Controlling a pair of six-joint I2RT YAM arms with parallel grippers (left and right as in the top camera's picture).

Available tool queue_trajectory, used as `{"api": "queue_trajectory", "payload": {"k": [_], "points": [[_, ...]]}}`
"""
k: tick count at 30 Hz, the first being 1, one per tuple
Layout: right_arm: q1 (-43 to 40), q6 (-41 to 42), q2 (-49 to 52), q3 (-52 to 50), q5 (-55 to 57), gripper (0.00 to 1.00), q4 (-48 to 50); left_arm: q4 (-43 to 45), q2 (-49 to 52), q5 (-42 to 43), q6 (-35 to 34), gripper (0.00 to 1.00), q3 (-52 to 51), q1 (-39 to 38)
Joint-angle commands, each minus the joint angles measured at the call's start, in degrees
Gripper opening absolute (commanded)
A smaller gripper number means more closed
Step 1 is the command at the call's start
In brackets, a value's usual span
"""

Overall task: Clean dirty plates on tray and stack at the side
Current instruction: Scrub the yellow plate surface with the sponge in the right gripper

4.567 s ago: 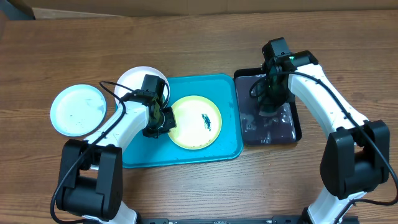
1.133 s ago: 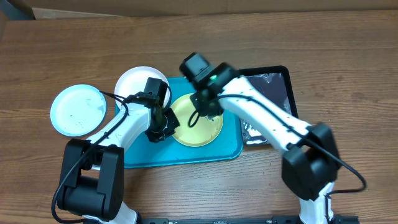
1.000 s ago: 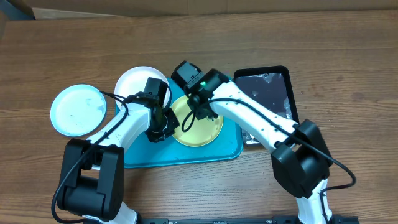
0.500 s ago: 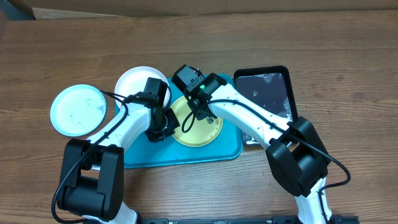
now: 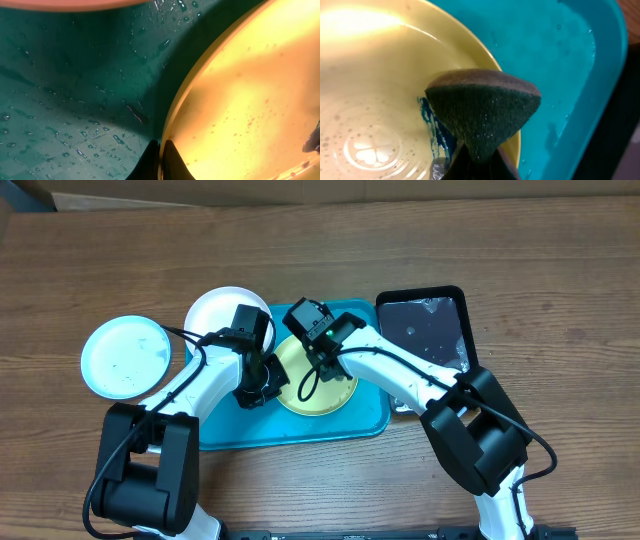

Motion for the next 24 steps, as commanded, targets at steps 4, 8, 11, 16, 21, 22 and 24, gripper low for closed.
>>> {"api": "queue_trajectory", "payload": {"k": [4,8,11,16,21,22,24], "points": [[-0.22,0.39,0.11,-2.82,1.03,0.21,2.82,-0.22,0.2,-0.74,1.36,0.04,-0.46,-0.15],[-0.22,0.44,0.11,-3.04,0.98,0.18,2.97,-0.2,0.2,-0.74,1.36,0.04,-0.46,-0.15],[-0.22,0.44,0.15,-3.04,-0.13,0.04,3.3,-0.2,0.2,-0.74,1.36,0.04,-0.46,-0.15],[-0.33,2.38,0.57,-3.08,-2.82,0.04,3.72,-0.2,0.2,-0.74,1.36,0.04,-0.46,-0.15],[-1.97,4.74,1.97,-3.45,-9.35,0.04,4.22,-0.22,0.2,-0.74,1.38,0.04,-0.46,-0.15],[-2.43,4.72,2.34,-3.52,-11.19,0.04,4.28,-0.22,0.2,-0.74,1.38,0.04,-0.46,-0.15],[-3.37,4.72,2.93,-3.63,-14.1,0.04,4.09,-0.2,0.2,-0.76,1.4,0.04,-0.46,-0.15]]}}
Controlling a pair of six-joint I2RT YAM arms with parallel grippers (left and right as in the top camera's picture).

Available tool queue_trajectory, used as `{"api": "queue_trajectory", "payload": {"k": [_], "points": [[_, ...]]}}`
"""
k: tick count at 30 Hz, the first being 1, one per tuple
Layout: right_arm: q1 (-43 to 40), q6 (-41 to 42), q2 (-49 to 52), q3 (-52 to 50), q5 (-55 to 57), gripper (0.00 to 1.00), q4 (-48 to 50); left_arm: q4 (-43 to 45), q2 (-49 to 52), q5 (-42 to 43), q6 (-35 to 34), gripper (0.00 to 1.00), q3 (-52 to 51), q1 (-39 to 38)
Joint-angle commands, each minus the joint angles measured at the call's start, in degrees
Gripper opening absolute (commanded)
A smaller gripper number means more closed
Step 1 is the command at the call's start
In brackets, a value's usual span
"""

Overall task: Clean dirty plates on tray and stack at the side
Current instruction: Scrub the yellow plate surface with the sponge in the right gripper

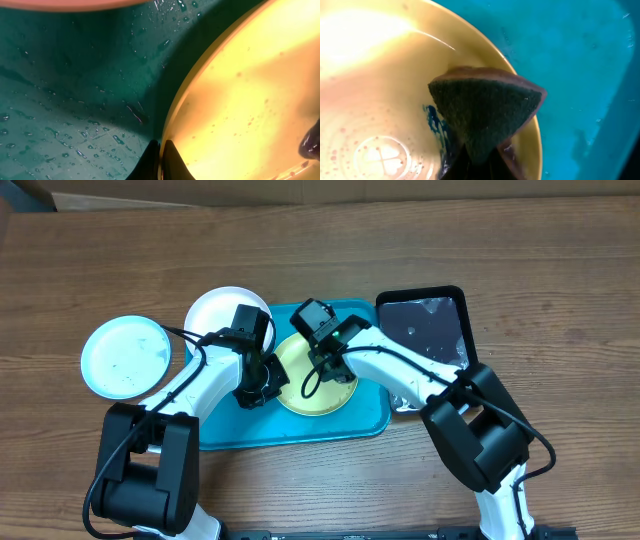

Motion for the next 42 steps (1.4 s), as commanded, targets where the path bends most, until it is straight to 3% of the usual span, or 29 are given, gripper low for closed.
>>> {"api": "queue_trajectory", "payload": {"k": [1,9,20,28,42], "points": [[-1.97,1.55,2.62,-1.09,-8.33,0.04,-0.24,-0.2,0.2,-0.76,1.51,0.04,-0.46,-0.15],[-4.83,1.6,2.64,-1.09,-21.11,0.04,-0.55,-0.17,0.2,-0.76,1.57,0.04,-0.46,-0.15],[-4.7,3.08,2.64,-1.09,-21.59,0.04,-0.59,-0.17,0.2,-0.76,1.57,0.04,-0.46,-0.15],[-4.7,3.06,3.63,-1.14,-28.04,0.04,-0.28,0.02,0.2,-0.76,1.57,0.04,-0.46,-0.15],[-4.94,2.01,4.83,-0.94,-46.93,0.04,2.32,0.02,0.2,-0.76,1.92,0.04,-0.46,-0.15]]}}
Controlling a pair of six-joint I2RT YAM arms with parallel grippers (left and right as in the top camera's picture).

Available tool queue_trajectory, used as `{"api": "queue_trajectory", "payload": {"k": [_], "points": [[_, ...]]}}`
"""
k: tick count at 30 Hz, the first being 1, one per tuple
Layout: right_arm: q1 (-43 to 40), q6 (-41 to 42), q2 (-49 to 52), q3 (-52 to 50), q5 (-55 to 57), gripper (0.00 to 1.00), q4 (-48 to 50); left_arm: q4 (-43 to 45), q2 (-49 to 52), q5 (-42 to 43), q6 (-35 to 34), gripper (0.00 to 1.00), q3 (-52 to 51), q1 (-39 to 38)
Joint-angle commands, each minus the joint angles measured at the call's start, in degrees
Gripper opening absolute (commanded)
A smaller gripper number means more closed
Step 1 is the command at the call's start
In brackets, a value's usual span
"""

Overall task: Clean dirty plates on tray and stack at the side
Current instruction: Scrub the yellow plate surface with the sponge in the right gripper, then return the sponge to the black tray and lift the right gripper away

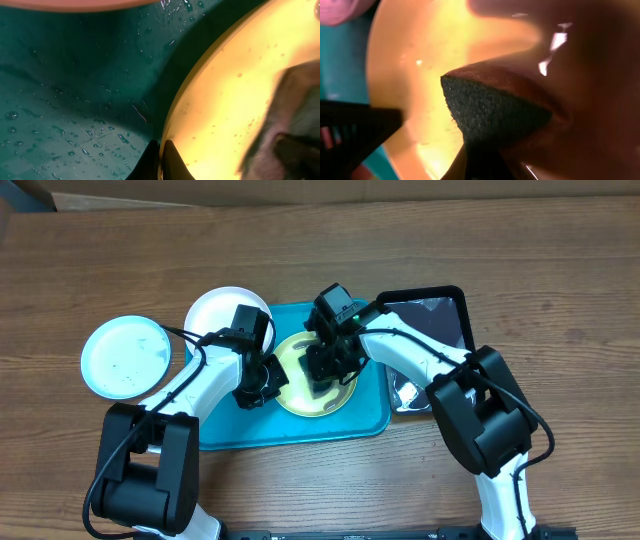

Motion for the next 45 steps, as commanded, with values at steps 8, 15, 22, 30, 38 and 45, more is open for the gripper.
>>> {"api": "queue_trajectory", "payload": {"k": [8,15,22,30,38,45], "points": [[-3.21,-6.43,-1.95,5.6,-13.0,0.04,-4.52,0.28,0.2,-0.22,2.25,0.04,-0.46,-0.15],[-10.45,-10.34,-9.4,7.93,-12.96,0.04,-10.03,0.26,0.2,-0.24,2.27,0.04,-0.46,-0.15],[-20.17,-10.71,-12.17,7.78,0.85,0.04,-19.65,0.28,0.2,-0.24,2.4,0.05,-0.46,-0.17],[-23.04,-10.01,-11.93,1.9,21.22,0.04,-18.34,0.35,0.2,-0.24,2.67,0.06,-0.46,-0.17],[-22.99,-7.26,-11.93,-4.94,31.41,0.06,-11.54,0.35,0.2,-1.16,2.69,0.09,-0.46,-0.17],[-22.99,-7.28,-11.93,-5.7,30.99,0.57,-10.75,0.35,0.2,-1.51,2.67,0.17,-0.46,-0.17]]}}
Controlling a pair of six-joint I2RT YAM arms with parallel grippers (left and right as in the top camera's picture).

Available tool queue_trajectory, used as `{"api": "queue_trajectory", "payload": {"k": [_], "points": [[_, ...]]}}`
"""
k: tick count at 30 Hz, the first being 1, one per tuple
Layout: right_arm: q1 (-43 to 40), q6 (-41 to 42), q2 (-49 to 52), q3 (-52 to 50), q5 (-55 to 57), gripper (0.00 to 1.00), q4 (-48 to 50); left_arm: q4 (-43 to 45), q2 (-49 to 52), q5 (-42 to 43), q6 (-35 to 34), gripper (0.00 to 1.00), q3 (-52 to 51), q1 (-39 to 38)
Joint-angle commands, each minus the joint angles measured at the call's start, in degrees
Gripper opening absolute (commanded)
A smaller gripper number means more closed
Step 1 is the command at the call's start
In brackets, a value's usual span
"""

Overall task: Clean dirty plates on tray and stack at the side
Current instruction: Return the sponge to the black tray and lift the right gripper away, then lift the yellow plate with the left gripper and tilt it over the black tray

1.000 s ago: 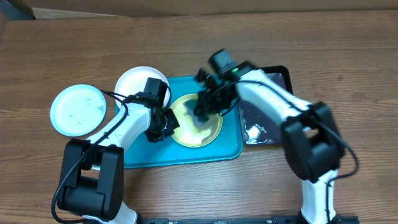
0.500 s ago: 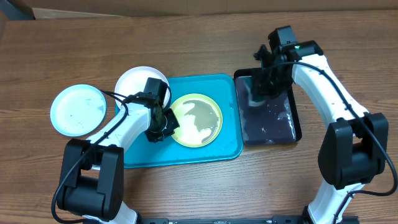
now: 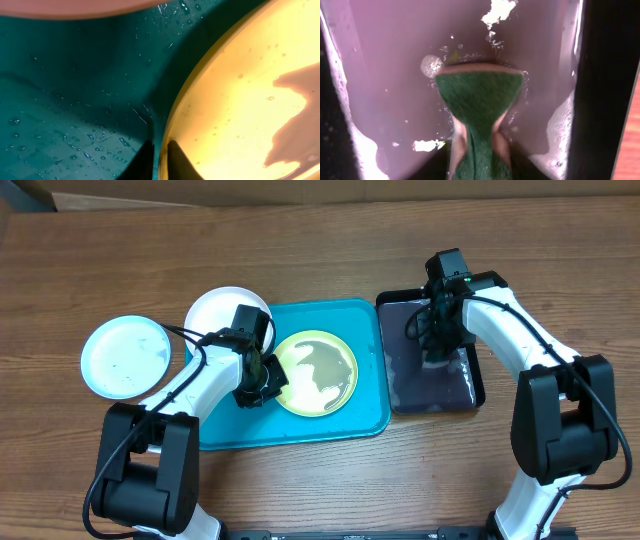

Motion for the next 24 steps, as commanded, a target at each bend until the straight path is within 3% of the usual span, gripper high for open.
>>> {"api": "queue_trajectory", "payload": {"k": [1,3,4,6,13,16,18,20,24], "points": [[0.2,0.11,-0.5,0.2,1.38,0.65,0.22,0.17,0.2,-0.94,1.11,0.19,-0.46,-0.15],[-0.26,0.13,-0.61,2.19,1.07,0.68,-1.79,0.13,0.2,-0.96,1.14,0.25,-0.46,-0.15],[-1.05,0.13,-0.68,5.07,-0.55,0.69,-4.31,0.15,0.2,-0.98,1.42,0.34,-0.46,-0.15],[-2.43,0.15,-0.72,9.11,-3.23,0.7,-7.34,0.15,0.2,-1.01,2.19,0.39,-0.46,-0.15],[-9.22,4.17,-0.7,14.23,-4.42,0.78,-9.11,0.2,0.98,-1.01,2.16,0.33,-1.01,-0.37],[-14.93,6.43,-0.55,13.92,-4.44,0.96,-8.76,0.48,1.97,-0.92,2.19,0.34,-1.01,-0.92],[-18.18,6.4,-0.55,13.92,-4.44,1.0,-9.03,0.55,2.12,-0.79,2.21,0.26,-0.98,-0.96],[-20.92,6.38,-0.55,13.92,-4.44,1.0,-9.22,0.57,2.1,-0.61,2.8,0.04,-0.85,-0.94],[-25.22,6.38,-0.55,13.92,-4.46,1.0,-9.22,-0.79,2.08,1.22,6.45,0.04,1.16,-0.68]]}}
